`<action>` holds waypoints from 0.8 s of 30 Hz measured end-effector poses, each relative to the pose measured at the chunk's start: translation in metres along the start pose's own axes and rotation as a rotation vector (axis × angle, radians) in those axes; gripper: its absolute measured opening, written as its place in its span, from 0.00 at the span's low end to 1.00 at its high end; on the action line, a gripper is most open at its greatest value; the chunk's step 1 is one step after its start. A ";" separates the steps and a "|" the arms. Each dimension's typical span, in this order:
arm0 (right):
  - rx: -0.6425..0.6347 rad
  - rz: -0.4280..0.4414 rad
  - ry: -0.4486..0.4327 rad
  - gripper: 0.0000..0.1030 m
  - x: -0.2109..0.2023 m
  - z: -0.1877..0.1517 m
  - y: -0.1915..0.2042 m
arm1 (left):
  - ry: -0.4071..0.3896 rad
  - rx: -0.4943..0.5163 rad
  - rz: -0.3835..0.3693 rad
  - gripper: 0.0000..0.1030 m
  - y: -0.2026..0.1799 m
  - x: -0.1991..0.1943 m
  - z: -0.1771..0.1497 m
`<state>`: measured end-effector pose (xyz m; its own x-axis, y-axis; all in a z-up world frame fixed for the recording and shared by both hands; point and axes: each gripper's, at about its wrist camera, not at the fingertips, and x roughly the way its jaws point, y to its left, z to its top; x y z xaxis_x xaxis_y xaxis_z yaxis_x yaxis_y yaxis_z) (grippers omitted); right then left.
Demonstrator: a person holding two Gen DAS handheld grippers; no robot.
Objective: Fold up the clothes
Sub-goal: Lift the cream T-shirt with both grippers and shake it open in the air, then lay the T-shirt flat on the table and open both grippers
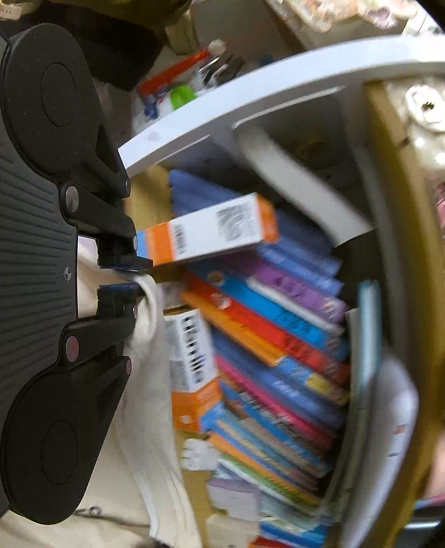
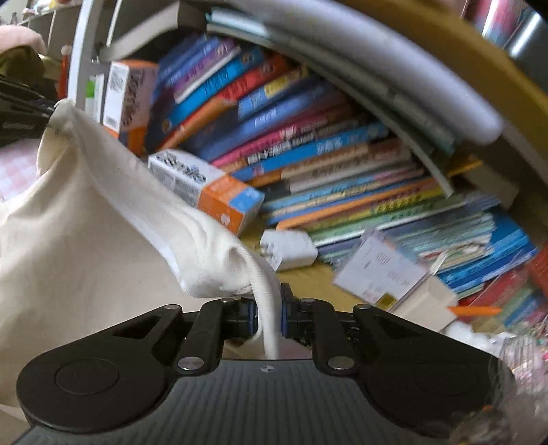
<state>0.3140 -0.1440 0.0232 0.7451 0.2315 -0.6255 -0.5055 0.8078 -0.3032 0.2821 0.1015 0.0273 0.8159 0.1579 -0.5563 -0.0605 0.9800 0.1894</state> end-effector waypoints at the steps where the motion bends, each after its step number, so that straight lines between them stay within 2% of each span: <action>1: -0.002 0.002 0.005 0.13 0.005 -0.002 0.001 | 0.022 0.007 -0.001 0.14 -0.002 0.003 -0.002; 2: -0.005 0.005 0.012 0.14 0.010 -0.004 0.002 | 0.045 0.014 -0.002 0.27 -0.004 0.006 -0.005; 3: -0.007 0.011 0.021 0.18 0.014 -0.005 0.003 | 0.066 0.027 0.005 0.44 -0.007 0.008 -0.006; 4: -0.006 0.022 0.031 0.32 0.015 -0.007 0.003 | 0.073 0.044 0.012 0.54 -0.010 0.006 -0.009; 5: -0.006 0.033 0.041 0.44 0.017 -0.009 0.004 | 0.056 0.070 0.021 0.70 -0.013 0.003 -0.012; 6: -0.005 0.044 0.050 0.67 0.019 -0.011 0.005 | 0.040 0.094 0.031 0.74 -0.017 -0.001 -0.014; 7: -0.010 0.059 0.041 0.77 0.016 -0.014 0.006 | 0.020 0.114 0.035 0.75 -0.020 -0.006 -0.016; 12: -0.011 0.098 0.017 0.78 -0.005 -0.026 0.008 | 0.000 0.171 0.010 0.78 -0.033 -0.034 -0.029; 15: 0.036 0.104 -0.003 0.79 -0.029 -0.037 0.006 | -0.017 0.177 -0.010 0.79 -0.034 -0.062 -0.044; 18: 0.121 0.096 -0.019 0.80 -0.058 -0.054 0.003 | -0.033 0.176 -0.059 0.80 -0.037 -0.094 -0.066; 21: 0.246 0.085 -0.023 0.85 -0.086 -0.077 0.004 | -0.032 0.156 -0.103 0.81 -0.043 -0.129 -0.095; 24: 0.375 0.083 0.002 0.85 -0.111 -0.105 0.014 | 0.012 0.107 -0.130 0.81 -0.047 -0.157 -0.125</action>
<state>0.1789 -0.2147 0.0127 0.7072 0.3036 -0.6385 -0.3694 0.9287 0.0324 0.0853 0.0457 0.0047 0.8061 0.0330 -0.5909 0.1067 0.9739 0.2001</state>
